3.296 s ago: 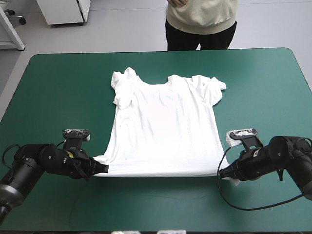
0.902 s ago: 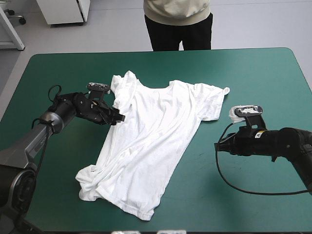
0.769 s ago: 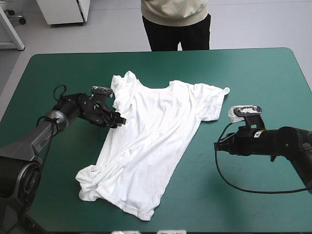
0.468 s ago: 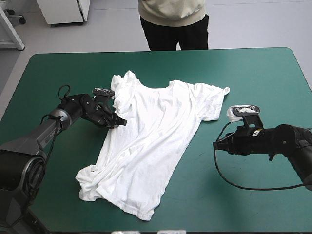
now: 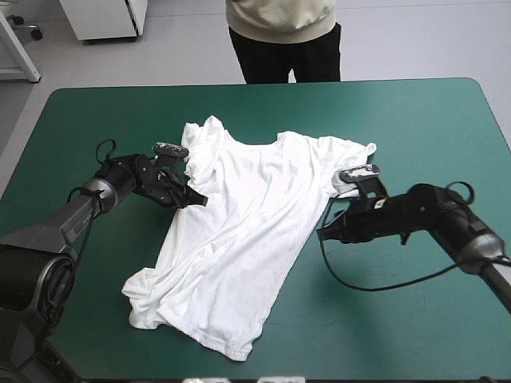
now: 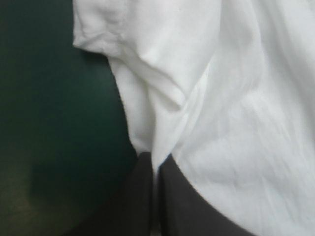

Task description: Fold the cloth

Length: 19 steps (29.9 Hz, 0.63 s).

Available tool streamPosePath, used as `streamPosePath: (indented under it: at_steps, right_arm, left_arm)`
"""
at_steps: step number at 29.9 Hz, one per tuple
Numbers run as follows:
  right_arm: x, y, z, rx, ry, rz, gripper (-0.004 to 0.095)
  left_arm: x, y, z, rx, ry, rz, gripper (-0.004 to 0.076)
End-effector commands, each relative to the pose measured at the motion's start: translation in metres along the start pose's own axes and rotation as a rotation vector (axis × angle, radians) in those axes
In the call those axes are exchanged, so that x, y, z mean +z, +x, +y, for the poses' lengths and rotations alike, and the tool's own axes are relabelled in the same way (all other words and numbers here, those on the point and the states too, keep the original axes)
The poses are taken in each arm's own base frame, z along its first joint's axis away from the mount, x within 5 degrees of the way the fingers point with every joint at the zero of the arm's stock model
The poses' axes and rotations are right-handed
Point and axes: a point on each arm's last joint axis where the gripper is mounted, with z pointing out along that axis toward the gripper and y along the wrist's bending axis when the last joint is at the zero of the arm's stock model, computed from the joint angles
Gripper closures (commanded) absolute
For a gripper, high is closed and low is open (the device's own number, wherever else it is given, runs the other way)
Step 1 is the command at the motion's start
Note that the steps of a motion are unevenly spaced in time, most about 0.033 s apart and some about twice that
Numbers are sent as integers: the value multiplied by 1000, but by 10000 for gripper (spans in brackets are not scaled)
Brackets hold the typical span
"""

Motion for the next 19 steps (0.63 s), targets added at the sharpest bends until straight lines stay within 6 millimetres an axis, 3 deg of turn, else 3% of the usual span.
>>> streamPosePath:
  at_steps: [1, 9, 11, 16, 19]
  right_arm:
    - [9, -26, 15, -51, 19, -67, 689]
    - [30, -48, 15, 20, 36, -54, 670]
    - [34, -49, 14, 18, 42, -48, 578]
    - [41, -48, 10, 64, 55, -35, 210]
    - [51, -47, 5, 100, 80, -13, 211]
  left_arm:
    - [-21, -11, -4, 21, 7, -61, 733]
    - [-21, -5, -4, 49, 5, -5, 733]
    - [-21, -5, -4, 45, 3, -4, 733]
    - [-21, -6, -3, 18, -4, -15, 733]
    - [-22, -8, -3, 18, -6, -25, 733]
